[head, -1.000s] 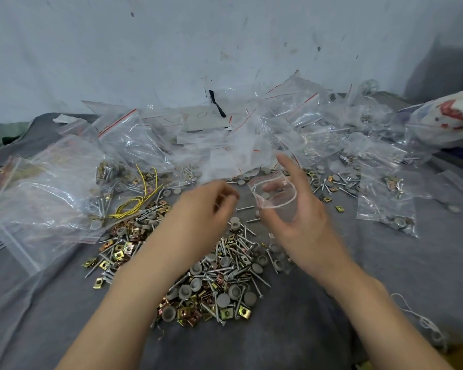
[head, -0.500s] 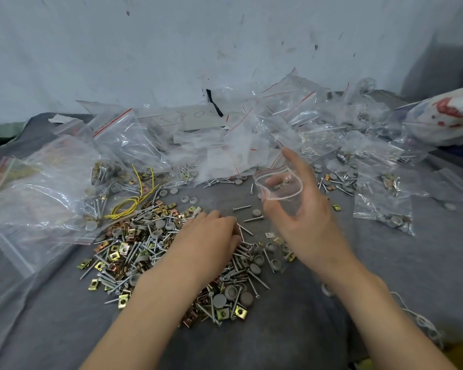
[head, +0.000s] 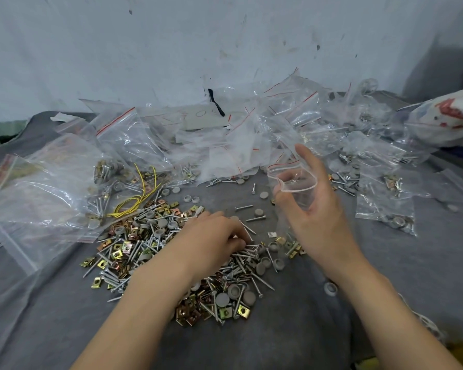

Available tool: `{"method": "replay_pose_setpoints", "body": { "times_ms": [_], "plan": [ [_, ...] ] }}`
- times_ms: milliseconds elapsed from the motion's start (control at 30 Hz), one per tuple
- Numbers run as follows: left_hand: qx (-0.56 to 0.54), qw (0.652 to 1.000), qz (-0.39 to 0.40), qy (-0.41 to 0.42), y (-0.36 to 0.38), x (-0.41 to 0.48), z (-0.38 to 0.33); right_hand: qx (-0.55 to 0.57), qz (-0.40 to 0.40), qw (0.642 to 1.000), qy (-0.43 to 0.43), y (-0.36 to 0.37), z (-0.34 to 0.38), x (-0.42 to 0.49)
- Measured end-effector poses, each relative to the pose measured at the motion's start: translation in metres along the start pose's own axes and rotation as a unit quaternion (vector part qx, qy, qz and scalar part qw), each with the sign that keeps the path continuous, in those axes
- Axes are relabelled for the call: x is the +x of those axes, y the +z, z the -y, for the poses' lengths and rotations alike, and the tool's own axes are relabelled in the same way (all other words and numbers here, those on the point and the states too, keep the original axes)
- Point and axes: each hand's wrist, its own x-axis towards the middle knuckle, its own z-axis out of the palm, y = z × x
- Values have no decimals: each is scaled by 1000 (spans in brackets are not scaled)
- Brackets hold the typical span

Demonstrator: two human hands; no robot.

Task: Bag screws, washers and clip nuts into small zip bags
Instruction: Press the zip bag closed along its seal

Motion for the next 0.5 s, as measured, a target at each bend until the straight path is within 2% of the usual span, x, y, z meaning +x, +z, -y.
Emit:
{"method": "replay_pose_setpoints", "body": {
  "times_ms": [200, 267, 400, 500],
  "plan": [
    [12, 1000, 2, 10, -1, 0, 1, 6, -4, 1000, -6, 1, -1, 0],
    [-23, 1000, -20, 9, -3, -2, 2, 12, -7, 1000, -10, 0, -1, 0],
    [-173, 976, -132, -5, -19, -6, 3, -6, 5, 1000, -17, -1, 0, 0],
    [-277, 931, -239, 10, -36, -8, -4, -34, 11, 999, -23, -1, 2, -1]
  ]
}}
